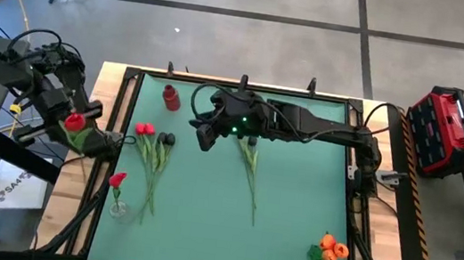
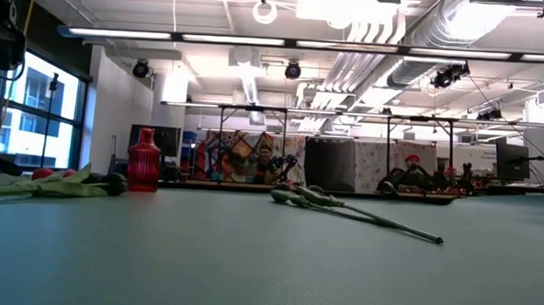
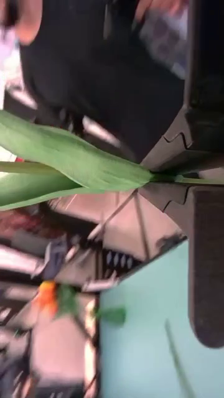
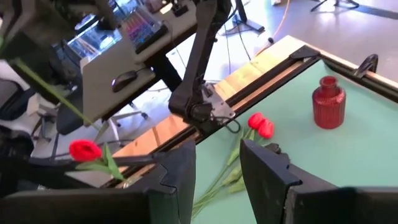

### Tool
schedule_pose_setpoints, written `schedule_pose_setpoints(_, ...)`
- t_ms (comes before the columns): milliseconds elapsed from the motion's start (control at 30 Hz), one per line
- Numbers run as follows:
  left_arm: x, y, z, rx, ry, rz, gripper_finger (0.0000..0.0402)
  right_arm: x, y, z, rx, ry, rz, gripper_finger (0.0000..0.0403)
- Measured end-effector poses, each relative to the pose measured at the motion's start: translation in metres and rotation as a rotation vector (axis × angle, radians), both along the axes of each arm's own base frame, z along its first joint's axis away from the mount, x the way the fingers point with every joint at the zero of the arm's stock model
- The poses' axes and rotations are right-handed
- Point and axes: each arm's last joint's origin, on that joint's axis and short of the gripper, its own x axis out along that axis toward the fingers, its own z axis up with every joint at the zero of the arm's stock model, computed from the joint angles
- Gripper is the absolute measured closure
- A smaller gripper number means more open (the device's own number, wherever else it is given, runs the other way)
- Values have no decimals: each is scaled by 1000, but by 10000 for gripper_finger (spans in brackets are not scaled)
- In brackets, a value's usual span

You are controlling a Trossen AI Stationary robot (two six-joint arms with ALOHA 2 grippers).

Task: Sort flowers into vase by color
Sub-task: Put the red flower into the transparent vase

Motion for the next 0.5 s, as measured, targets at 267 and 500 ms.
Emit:
schedule_pose_setpoints(267, 1, -4, -1, 9, 11, -24, 401, 0, 6, 1, 29, -20, -22, 289)
schedule_pose_setpoints(500, 7, -17, 9, -35, -50, -63, 401, -1, 21, 1, 41, -24, -23, 289)
